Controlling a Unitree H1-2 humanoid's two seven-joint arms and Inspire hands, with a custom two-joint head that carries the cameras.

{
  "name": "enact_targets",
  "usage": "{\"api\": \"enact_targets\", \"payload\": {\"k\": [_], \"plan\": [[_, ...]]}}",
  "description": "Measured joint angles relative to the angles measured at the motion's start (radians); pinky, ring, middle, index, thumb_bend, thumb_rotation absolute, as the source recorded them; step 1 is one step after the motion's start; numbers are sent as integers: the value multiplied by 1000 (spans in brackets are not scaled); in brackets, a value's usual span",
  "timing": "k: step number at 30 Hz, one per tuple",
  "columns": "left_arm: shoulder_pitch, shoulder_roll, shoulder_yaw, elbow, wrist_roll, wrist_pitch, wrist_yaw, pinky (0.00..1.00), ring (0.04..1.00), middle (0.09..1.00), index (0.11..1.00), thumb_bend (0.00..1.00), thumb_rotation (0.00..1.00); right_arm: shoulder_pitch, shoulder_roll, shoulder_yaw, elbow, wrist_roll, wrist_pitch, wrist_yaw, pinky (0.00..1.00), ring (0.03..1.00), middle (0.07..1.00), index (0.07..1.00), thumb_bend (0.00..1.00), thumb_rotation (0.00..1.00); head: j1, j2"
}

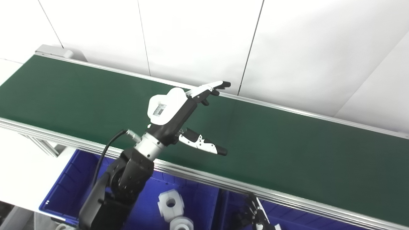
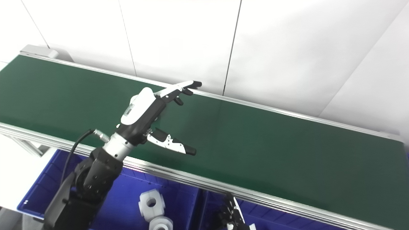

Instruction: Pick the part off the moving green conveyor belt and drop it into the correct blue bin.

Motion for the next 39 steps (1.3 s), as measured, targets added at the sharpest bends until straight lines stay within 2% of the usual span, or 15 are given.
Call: {"api": "enact_targets", "payload": {"k": [5, 10, 17, 21, 27, 33, 39], "plan": [[-71, 48, -14, 52, 110, 12, -22, 767, 830, 855, 892, 1000, 257, 1, 0, 0, -1, 0, 0, 0, 903, 905, 936, 974, 833, 1000, -2, 2], [-151, 100, -25, 124, 210, 50, -66, 787, 837, 857, 882, 1000, 194, 1, 0, 1, -1, -1, 0, 1, 900, 907, 938, 977, 811, 1000, -5, 2], [-223, 127, -72, 236, 308, 55, -64, 830, 869, 874, 885, 1000, 215, 0, 1, 2, -1, -4, 0, 4, 900, 907, 935, 975, 800, 1000, -11, 3], [-247, 129, -88, 274, 358, 67, -60, 854, 893, 904, 881, 1000, 221, 2, 1, 2, -1, -6, 0, 5, 894, 902, 933, 974, 794, 1000, -14, 5], [-270, 120, -101, 356, 400, 111, -18, 876, 922, 939, 889, 1000, 239, 3, 1, 3, -7, -9, 0, 8, 883, 896, 930, 970, 792, 1000, -15, 8], [-280, 92, -126, 427, 413, 169, -15, 876, 928, 947, 896, 1000, 256, 6, 1, 4, -9, -9, 0, 11, 885, 899, 923, 969, 806, 1000, -21, 14], [-304, 82, -156, 503, 413, 215, -27, 866, 914, 926, 884, 1000, 266, 10, 2, 4, -15, -9, 0, 11, 879, 900, 921, 969, 767, 1000, -28, 21]]}}
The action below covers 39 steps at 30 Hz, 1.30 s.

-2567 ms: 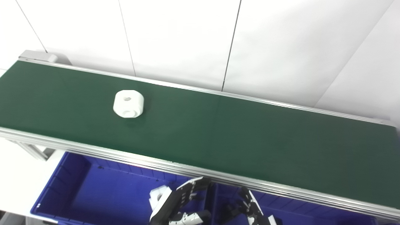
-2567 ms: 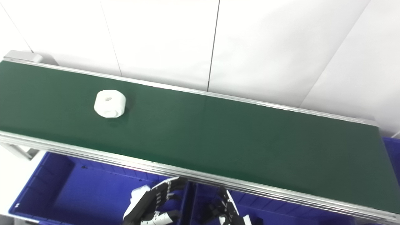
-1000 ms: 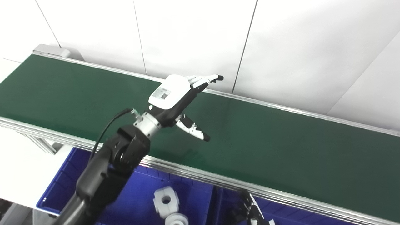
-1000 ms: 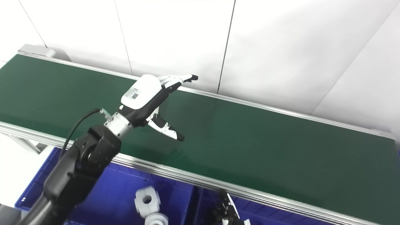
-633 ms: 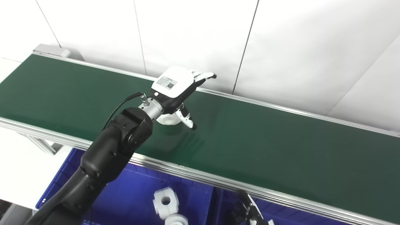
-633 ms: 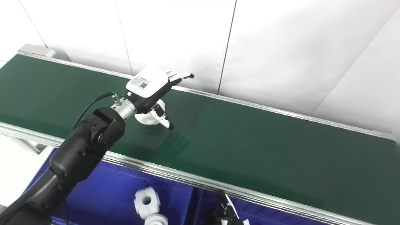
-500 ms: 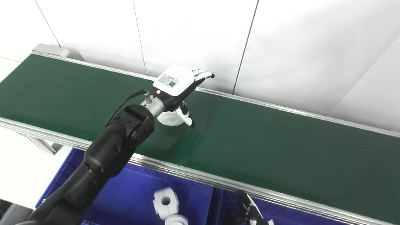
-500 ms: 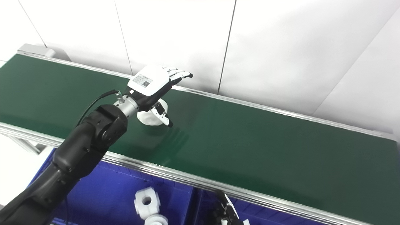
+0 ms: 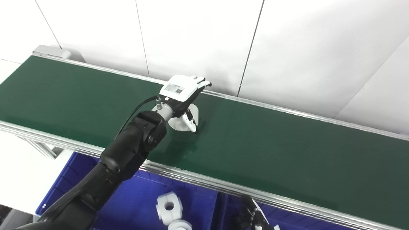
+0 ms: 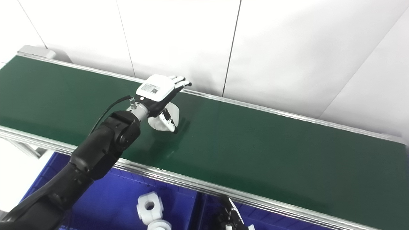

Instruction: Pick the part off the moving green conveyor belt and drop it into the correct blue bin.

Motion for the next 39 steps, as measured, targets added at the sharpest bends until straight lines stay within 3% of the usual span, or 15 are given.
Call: {"api": "enact_targets", "payload": {"k": [12, 16, 18, 19, 20, 21, 22, 24, 25, 31, 34, 39], "plan": [[-36, -24, -96, 99, -2, 69, -65, 846, 877, 866, 839, 1000, 276, 9, 3, 2, -26, -2, 0, 0, 879, 890, 907, 958, 793, 1000, -9, 8], [-60, -33, -114, 131, -14, 75, -50, 799, 819, 818, 797, 991, 184, 12, 3, 3, -31, -5, 1, 0, 887, 895, 910, 962, 794, 1000, -12, 9], [-66, -48, -120, 140, -16, 76, -33, 637, 709, 766, 739, 963, 124, 15, 4, 3, -33, -5, 1, 0, 890, 895, 908, 960, 805, 1000, -12, 11], [-68, -56, -120, 148, -17, 77, -18, 502, 585, 721, 691, 940, 80, 16, 5, 3, -33, -5, 1, 0, 890, 893, 909, 962, 802, 1000, -12, 12], [-69, -65, -122, 155, -17, 77, 4, 463, 546, 706, 677, 929, 64, 17, 5, 3, -34, -5, 2, 0, 890, 893, 909, 963, 799, 1000, -12, 12], [-72, -74, -123, 163, -17, 77, 19, 405, 484, 653, 587, 730, 58, 17, 6, 3, -34, -5, 2, 0, 891, 893, 909, 963, 795, 1000, -12, 12], [-73, -79, -126, 171, -17, 77, 39, 365, 440, 600, 531, 608, 44, 17, 6, 3, -34, -5, 2, 0, 893, 893, 910, 964, 791, 1000, -12, 14], [-73, -86, -128, 186, -20, 76, 80, 324, 396, 525, 504, 552, 14, 18, 7, 3, -35, -5, 2, 0, 894, 893, 910, 964, 793, 1000, -14, 15], [-73, -89, -128, 192, -27, 75, 95, 286, 359, 472, 502, 532, 4, 19, 7, 3, -36, -5, 2, 0, 891, 892, 909, 962, 785, 1000, -14, 17], [-74, -92, -152, 194, -37, 77, 111, 248, 314, 414, 505, 520, 0, 20, 7, 4, -39, -5, 4, 0, 897, 899, 911, 967, 773, 1000, -14, 18], [-76, -90, -181, 175, -3, 91, 100, 182, 244, 469, 489, 526, 0, 21, 7, 4, -43, -6, 7, 0, 896, 902, 910, 972, 747, 1000, -12, 18], [-85, -62, -186, 163, 41, 127, 84, 151, 219, 472, 489, 526, 0, 25, 7, 6, -43, -16, 10, 1, 893, 904, 909, 972, 772, 1000, -11, 18]]}}
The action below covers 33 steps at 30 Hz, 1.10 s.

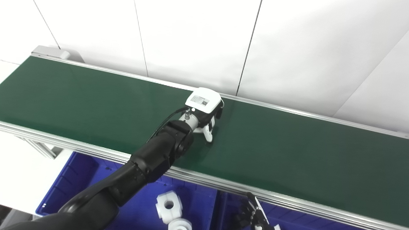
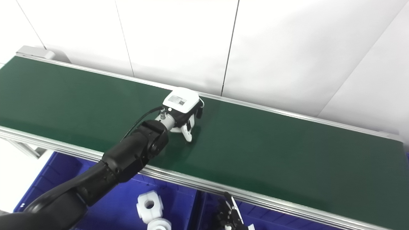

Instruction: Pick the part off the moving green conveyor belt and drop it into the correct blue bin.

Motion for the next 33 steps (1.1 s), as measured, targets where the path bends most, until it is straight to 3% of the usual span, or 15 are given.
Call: {"api": "enact_targets", "payload": {"k": [3, 10, 15, 19, 25, 27, 32, 33], "plan": [[-1, 20, 12, -26, -2, 26, -29, 152, 226, 472, 488, 525, 0, 0, 0, 0, 0, 0, 2, 1, 887, 902, 907, 970, 770, 1000, 0, -2], [0, 11, 43, -121, -70, 31, -81, 233, 312, 410, 512, 517, 0, -4, 2, 1, -5, -7, 4, 1, 887, 897, 903, 968, 774, 1000, 2, 0], [4, 10, 57, -223, -102, 23, -84, 242, 316, 401, 510, 515, 0, -4, 4, 1, -8, -8, 20, 1, 899, 905, 909, 974, 761, 1000, 3, 9], [35, 17, 77, -362, -123, 23, -115, 241, 313, 402, 513, 514, 0, -4, 4, 4, -23, -9, 38, 1, 896, 902, 906, 971, 761, 1000, 8, 20], [113, 40, 102, -535, -140, 22, -169, 305, 369, 460, 519, 509, 0, 5, 4, 11, -57, -9, 71, 3, 900, 907, 911, 977, 775, 1000, 41, 81], [158, 46, 117, -595, -140, 25, -191, 335, 382, 483, 529, 501, 0, 10, 3, 12, -77, -7, 82, 5, 908, 911, 915, 982, 778, 1000, 44, 84], [330, 41, 133, -761, -124, 31, -234, 285, 364, 479, 541, 495, 0, 29, -9, 12, -150, 6, 111, 22, 927, 916, 927, 996, 795, 1000, 104, 155], [366, 39, 137, -787, -121, 31, -248, 285, 367, 484, 539, 495, 0, 34, -12, 12, -169, 12, 122, 24, 929, 917, 929, 999, 804, 1000, 130, 185]]}}
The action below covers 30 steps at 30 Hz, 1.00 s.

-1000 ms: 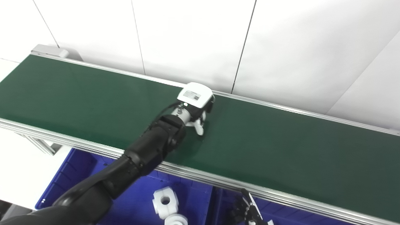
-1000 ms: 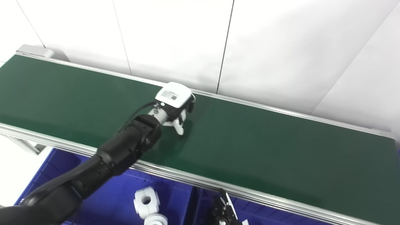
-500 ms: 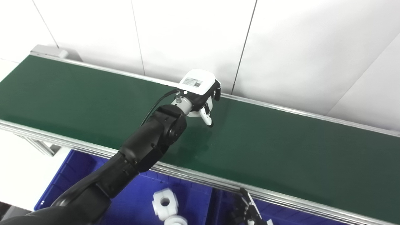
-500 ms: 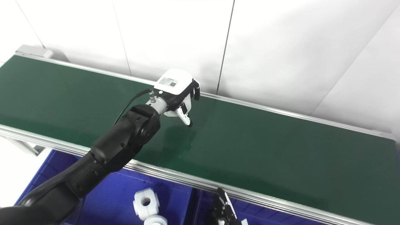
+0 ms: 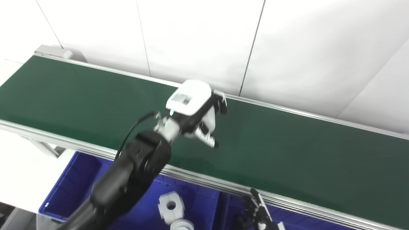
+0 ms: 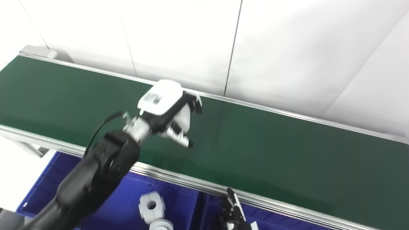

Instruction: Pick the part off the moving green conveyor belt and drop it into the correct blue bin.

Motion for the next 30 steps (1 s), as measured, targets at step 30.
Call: {"api": "enact_targets", "payload": {"k": [30], "plan": [[601, -16, 176, 8, 10, -125, 175, 271, 354, 453, 543, 493, 0, 49, -104, -37, -182, 106, 149, 42, 874, 897, 904, 975, 825, 1000, 152, 125]]}}
